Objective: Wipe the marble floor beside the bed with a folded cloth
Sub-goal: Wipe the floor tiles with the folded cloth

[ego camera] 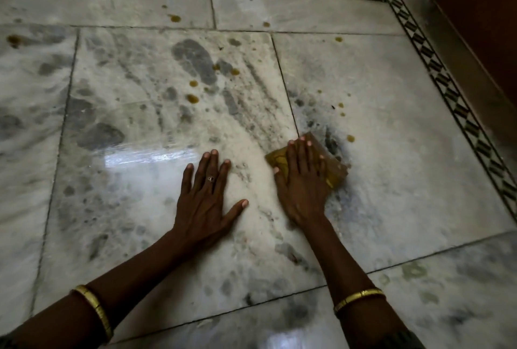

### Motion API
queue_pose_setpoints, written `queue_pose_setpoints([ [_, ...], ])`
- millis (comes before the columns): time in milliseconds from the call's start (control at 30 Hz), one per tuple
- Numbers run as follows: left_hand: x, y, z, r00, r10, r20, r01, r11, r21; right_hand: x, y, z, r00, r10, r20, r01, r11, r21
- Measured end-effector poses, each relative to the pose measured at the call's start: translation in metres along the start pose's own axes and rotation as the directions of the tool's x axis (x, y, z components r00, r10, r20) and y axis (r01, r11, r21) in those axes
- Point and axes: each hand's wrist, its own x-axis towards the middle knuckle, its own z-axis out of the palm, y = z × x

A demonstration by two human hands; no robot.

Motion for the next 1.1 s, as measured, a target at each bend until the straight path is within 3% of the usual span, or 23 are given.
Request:
queue_pose_setpoints([
  [167,0.026,0.019,0.006,0.995,0.094,-0.015,-0.095,0.995,-0.033,-0.075,0.02,0.0,0.994,-0.109,-0.024,0.109,0.994,0.002],
  [300,0.042,0.035,0.013,0.991,0.13,-0.04,-0.132,0.99,-0.049,-0.086,0.055,-0.002,0.997,0.021,-0.078,-0.02,1.0,0.013],
  [433,0.057,0.056,0.021,0.981,0.19,-0.023,-0.191,0.98,-0.061,-0.032,0.064,-0.002,0.964,0.235,-0.127,-0.237,0.972,-0.001],
  [500,0.064,0.068,0.024,0.975,0.222,-0.012,-0.223,0.973,-0.065,-0.009,0.061,-0.003,0.954,0.277,-0.117,-0.278,0.961,0.011],
  [767,0.071,0.075,0.029,0.977,0.212,0.002,-0.212,0.977,-0.014,-0.047,0.074,-0.001,0.991,0.001,-0.131,0.002,1.0,0.019],
  [933,0.07,0.078,0.025,0.979,0.2,0.035,-0.201,0.979,0.02,-0.054,0.094,-0.003,0.97,0.2,-0.14,-0.195,0.98,0.048],
  [1100,0.071,0.076,0.027,0.978,0.207,0.036,-0.208,0.978,-0.001,0.014,0.105,-0.008,0.911,0.4,-0.096,-0.393,0.916,0.087],
])
